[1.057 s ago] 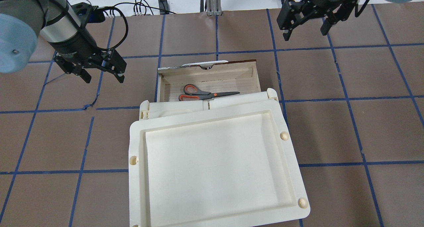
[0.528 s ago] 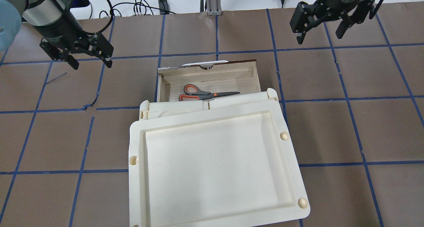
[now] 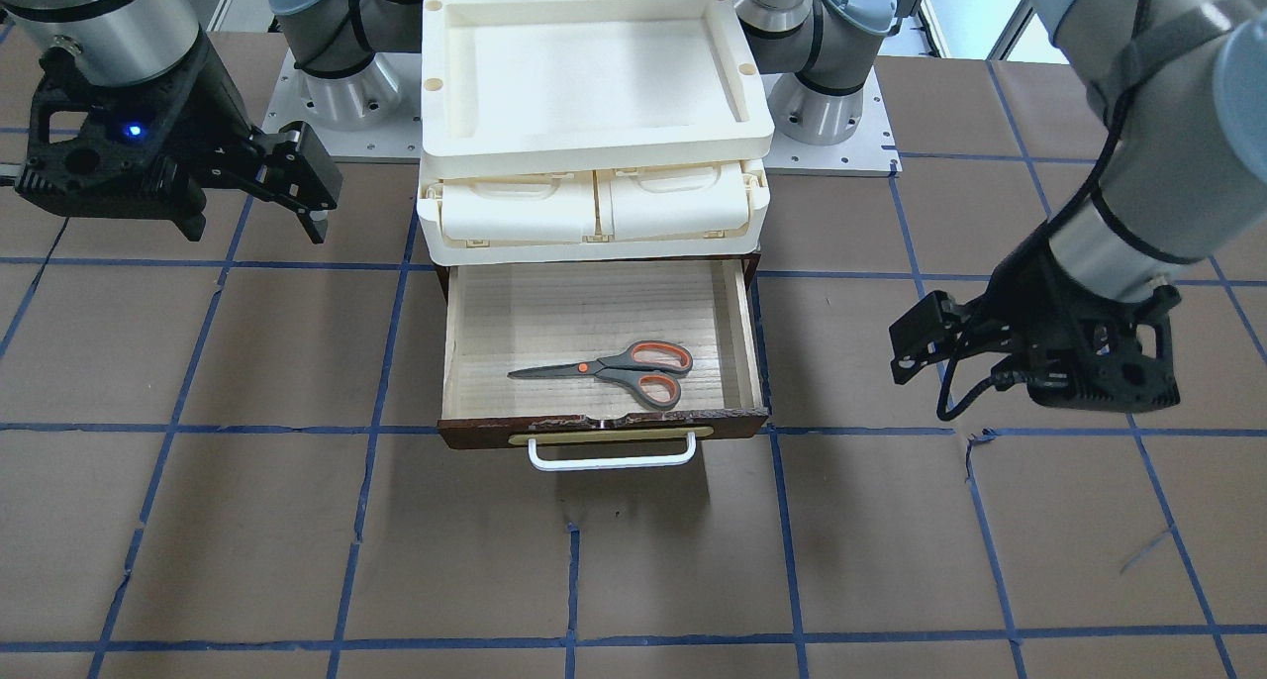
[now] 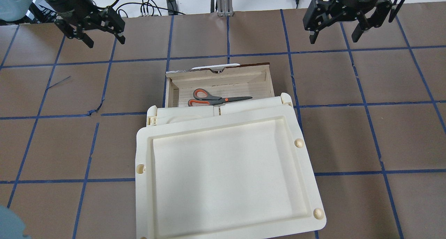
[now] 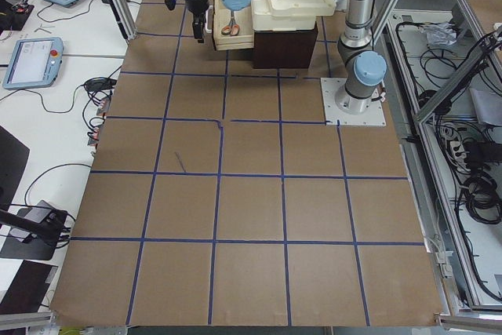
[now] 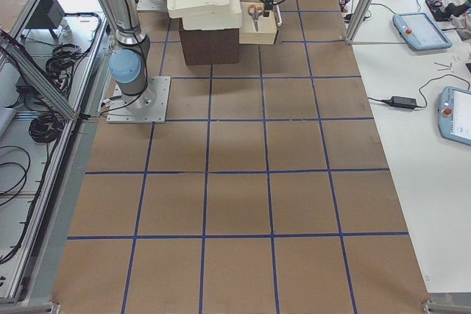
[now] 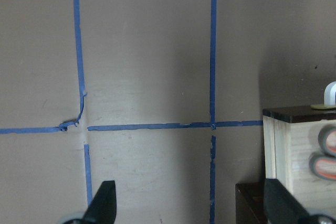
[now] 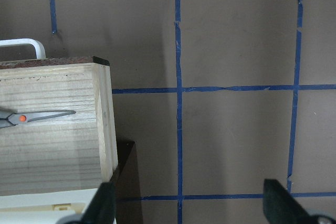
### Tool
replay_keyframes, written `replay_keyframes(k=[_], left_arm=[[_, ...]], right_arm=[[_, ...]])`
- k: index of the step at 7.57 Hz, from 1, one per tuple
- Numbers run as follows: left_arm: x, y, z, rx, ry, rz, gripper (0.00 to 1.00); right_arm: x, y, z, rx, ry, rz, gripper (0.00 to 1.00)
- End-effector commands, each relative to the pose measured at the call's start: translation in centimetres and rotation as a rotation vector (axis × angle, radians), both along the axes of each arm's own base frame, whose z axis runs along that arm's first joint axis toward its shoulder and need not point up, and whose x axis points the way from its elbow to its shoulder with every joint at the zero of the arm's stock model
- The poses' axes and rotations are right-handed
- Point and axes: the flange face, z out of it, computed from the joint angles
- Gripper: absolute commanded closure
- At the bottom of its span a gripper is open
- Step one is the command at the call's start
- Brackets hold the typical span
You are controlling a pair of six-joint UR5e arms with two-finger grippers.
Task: Put scissors in drawer and close it
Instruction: 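Move the left gripper over the front edge of the open drawer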
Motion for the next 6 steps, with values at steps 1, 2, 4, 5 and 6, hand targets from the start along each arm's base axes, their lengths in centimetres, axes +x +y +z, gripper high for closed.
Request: replay_keyframes(k=[1,2,4,5,6], left_arm=[[-1.1,-2.8,-3.9,-0.009,0.037,-0.017,0.00],[-2.6,-3.4,-5.0,-0.013,0.039,-0.033,0.00],[-4.8,-5.3,-8.9,-0.014,0.039,-0.033,0.00],[-5.4,-5.9,-10.3,-0.016,0.041,-0.035,0.00],[-5.9,-5.6,-11.2,-0.002,0.042,-0.050,0.00]], right_arm=[[-0.3,0.5,0.4,-0.009,-0.002,0.006,0.00],[-0.4,0.5,0.2,-0.003,0.000,0.008,0.00],[-0.2,0.8,0.0,0.000,-0.016,0.009,0.00],[-0.3,0.9,-0.9,0.017,-0.016,0.006,0.00],[-0.4,1.0,-0.9,0.019,-0.015,0.004,0.00]])
